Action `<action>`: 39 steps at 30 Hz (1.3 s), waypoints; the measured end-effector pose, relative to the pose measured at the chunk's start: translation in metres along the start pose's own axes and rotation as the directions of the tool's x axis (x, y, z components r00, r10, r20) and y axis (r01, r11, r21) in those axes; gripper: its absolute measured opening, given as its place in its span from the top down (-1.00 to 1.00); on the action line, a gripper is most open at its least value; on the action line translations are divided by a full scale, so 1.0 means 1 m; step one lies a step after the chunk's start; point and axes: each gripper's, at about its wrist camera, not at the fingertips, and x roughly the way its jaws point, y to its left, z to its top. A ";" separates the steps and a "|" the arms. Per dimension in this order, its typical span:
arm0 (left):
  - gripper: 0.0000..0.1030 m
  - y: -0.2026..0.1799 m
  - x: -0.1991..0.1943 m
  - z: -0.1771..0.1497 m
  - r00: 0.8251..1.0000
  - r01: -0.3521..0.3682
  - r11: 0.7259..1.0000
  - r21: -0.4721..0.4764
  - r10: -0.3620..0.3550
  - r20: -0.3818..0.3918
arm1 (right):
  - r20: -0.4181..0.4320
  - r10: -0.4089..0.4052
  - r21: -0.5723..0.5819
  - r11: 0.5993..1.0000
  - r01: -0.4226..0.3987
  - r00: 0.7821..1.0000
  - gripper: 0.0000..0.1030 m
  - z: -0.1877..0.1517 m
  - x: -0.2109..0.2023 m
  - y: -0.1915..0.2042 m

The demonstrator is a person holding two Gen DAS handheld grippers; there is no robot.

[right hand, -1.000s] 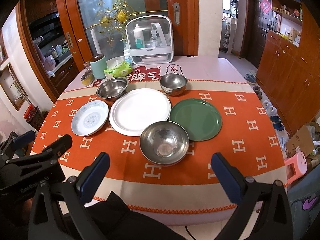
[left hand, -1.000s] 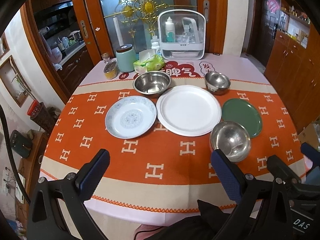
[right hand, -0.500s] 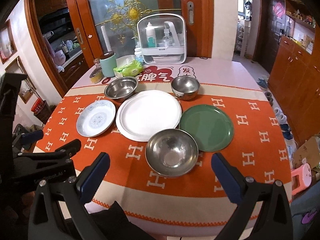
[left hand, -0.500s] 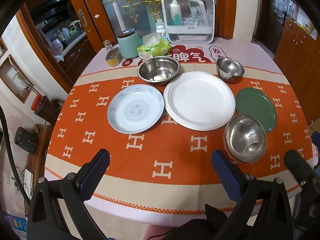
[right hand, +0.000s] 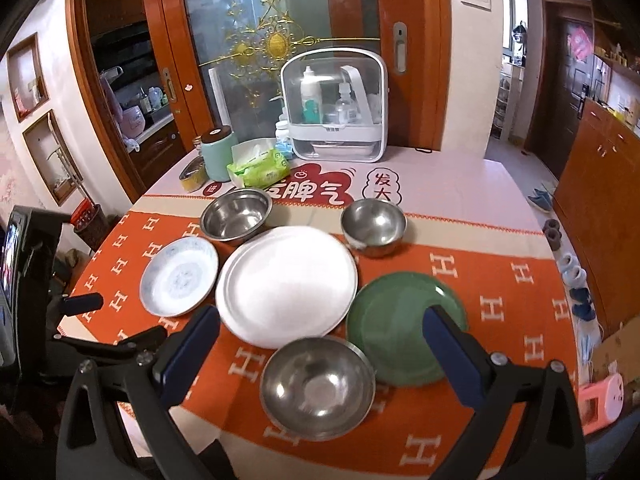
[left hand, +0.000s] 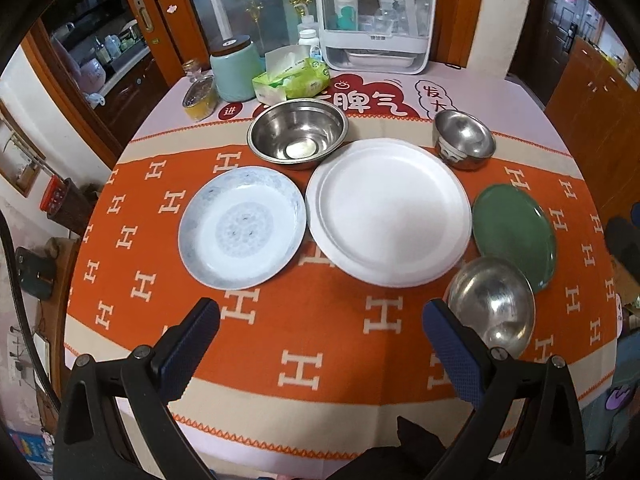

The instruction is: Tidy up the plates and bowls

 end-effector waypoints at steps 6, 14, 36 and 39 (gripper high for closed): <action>-0.96 0.000 0.024 0.013 1.000 0.015 0.998 -0.054 -0.016 -0.021 | -0.020 0.016 0.012 1.000 -0.016 1.000 -0.97 0.022 0.037 -0.027; -0.96 0.010 0.067 0.026 0.993 0.069 0.982 -0.176 -0.084 -0.082 | -0.046 0.070 0.037 0.997 -0.068 0.996 -0.96 0.042 0.092 -0.057; -0.86 0.007 0.183 0.050 0.936 0.071 0.949 -0.307 -0.169 -0.309 | -0.290 0.257 0.094 0.966 -0.240 0.922 -0.59 0.024 0.242 -0.062; -0.82 0.007 0.196 0.047 0.922 0.072 0.942 -0.328 -0.189 -0.338 | -0.305 0.263 0.098 0.965 -0.245 0.915 -0.45 0.022 0.251 -0.060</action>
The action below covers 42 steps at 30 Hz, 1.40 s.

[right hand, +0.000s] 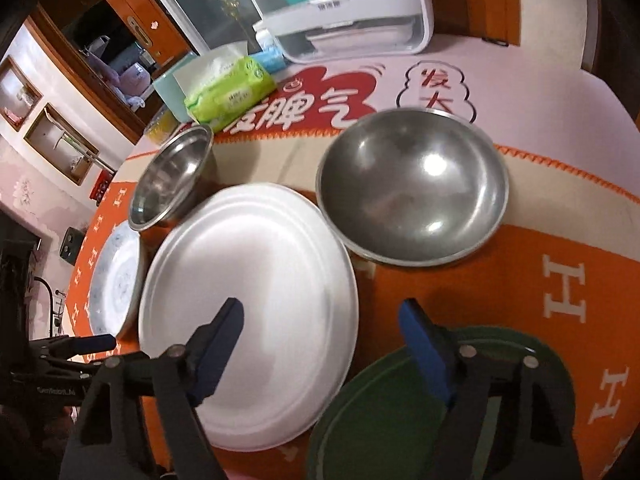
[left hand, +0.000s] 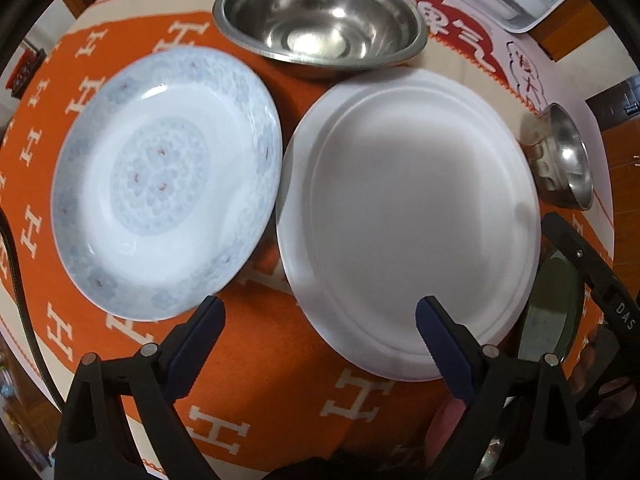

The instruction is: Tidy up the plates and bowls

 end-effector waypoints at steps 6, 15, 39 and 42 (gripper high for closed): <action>-0.63 0.000 0.019 0.003 0.998 0.015 1.000 -0.023 -0.016 -0.061 | -0.032 0.016 0.007 1.000 -0.016 0.999 -0.20 0.002 0.017 -0.001; -0.35 0.000 0.034 0.011 0.996 0.024 0.999 -0.034 -0.027 -0.088 | -0.052 0.031 0.059 0.998 -0.028 0.998 -0.09 0.002 0.026 -0.006; 0.25 -0.025 0.035 0.027 0.999 -0.031 0.999 0.017 0.032 -0.035 | -0.039 -0.016 0.059 0.998 0.018 0.999 0.61 0.000 0.020 -0.010; 0.25 -0.024 0.032 0.026 0.999 -0.015 1.000 0.008 0.016 -0.033 | -0.019 -0.010 0.068 0.998 0.011 1.000 0.62 0.000 0.013 -0.008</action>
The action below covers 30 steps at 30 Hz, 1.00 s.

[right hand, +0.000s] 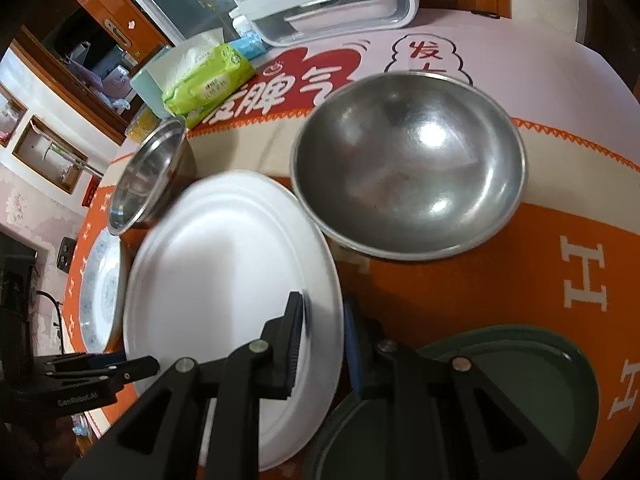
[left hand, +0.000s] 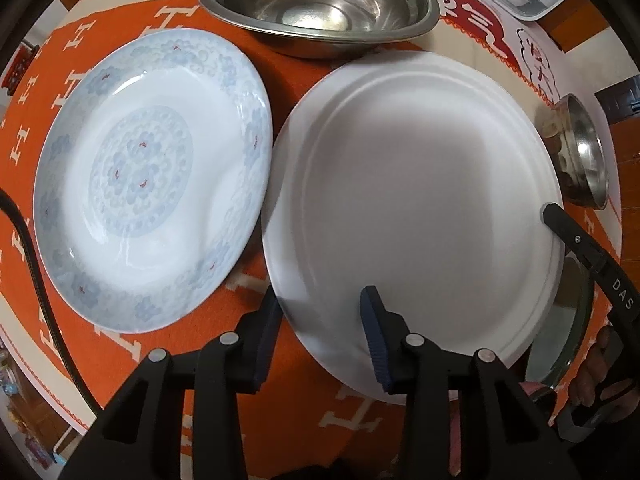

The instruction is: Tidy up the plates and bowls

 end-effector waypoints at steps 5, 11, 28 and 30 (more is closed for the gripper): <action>0.25 0.001 -0.008 -0.002 1.000 0.018 1.000 0.007 -0.018 0.025 | 0.037 0.006 0.012 1.000 -0.007 0.999 0.62 0.000 -0.014 0.003; 0.25 0.011 -0.027 -0.014 0.998 0.044 0.999 0.023 -0.045 0.050 | 0.073 0.000 0.016 1.000 -0.001 0.997 0.62 -0.003 -0.034 0.008; 0.25 0.040 -0.096 -0.065 0.974 0.126 0.988 0.089 -0.140 0.175 | 0.210 -0.046 0.014 0.999 0.044 0.977 0.62 -0.028 -0.101 0.034; 0.25 0.046 -0.108 -0.073 0.969 0.135 0.986 0.094 -0.151 0.194 | 0.227 -0.048 0.011 0.999 0.047 0.973 0.62 -0.033 -0.110 0.040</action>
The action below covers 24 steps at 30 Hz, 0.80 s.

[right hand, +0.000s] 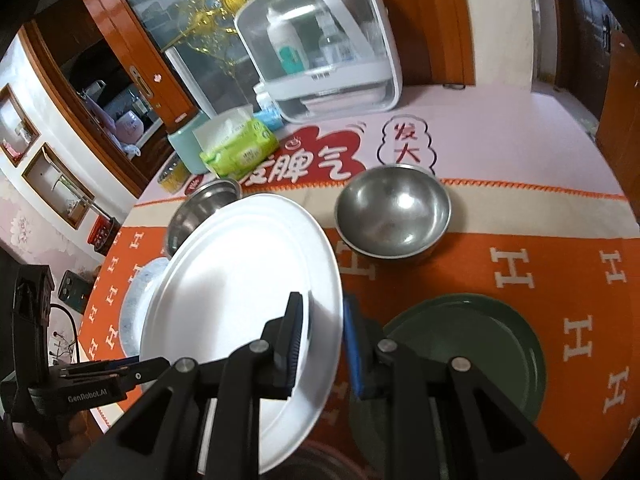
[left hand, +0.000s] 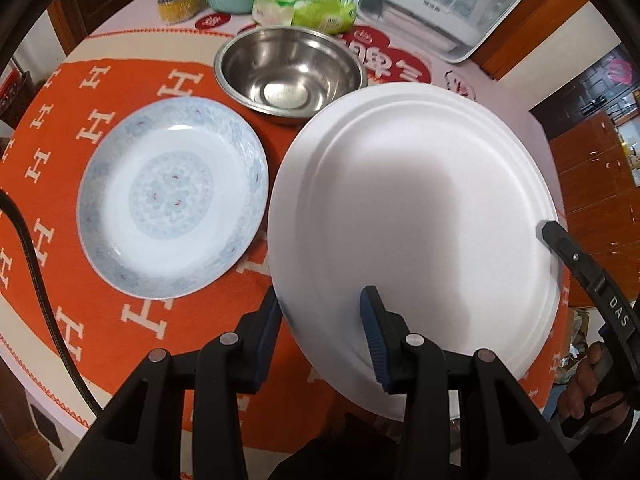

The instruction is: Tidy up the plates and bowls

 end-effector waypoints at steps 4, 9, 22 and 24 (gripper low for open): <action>0.25 0.002 -0.025 -0.009 0.999 0.012 1.000 0.005 -0.012 0.043 | 0.040 -0.002 -0.014 1.000 0.002 0.999 0.62 -0.009 -0.026 0.014; 0.25 0.008 -0.058 -0.027 0.995 0.024 1.000 0.011 -0.024 0.098 | 0.081 0.002 -0.033 0.999 0.001 0.997 0.62 -0.024 -0.053 0.028; 0.25 0.031 -0.103 -0.054 0.984 0.017 0.999 0.035 -0.023 0.178 | 0.127 0.020 -0.042 0.999 -0.015 0.992 0.58 -0.071 -0.097 0.067; 0.25 0.036 -0.109 -0.059 0.983 0.011 0.998 0.055 -0.021 0.184 | 0.128 0.024 -0.037 0.999 -0.019 0.991 0.57 -0.079 -0.101 0.074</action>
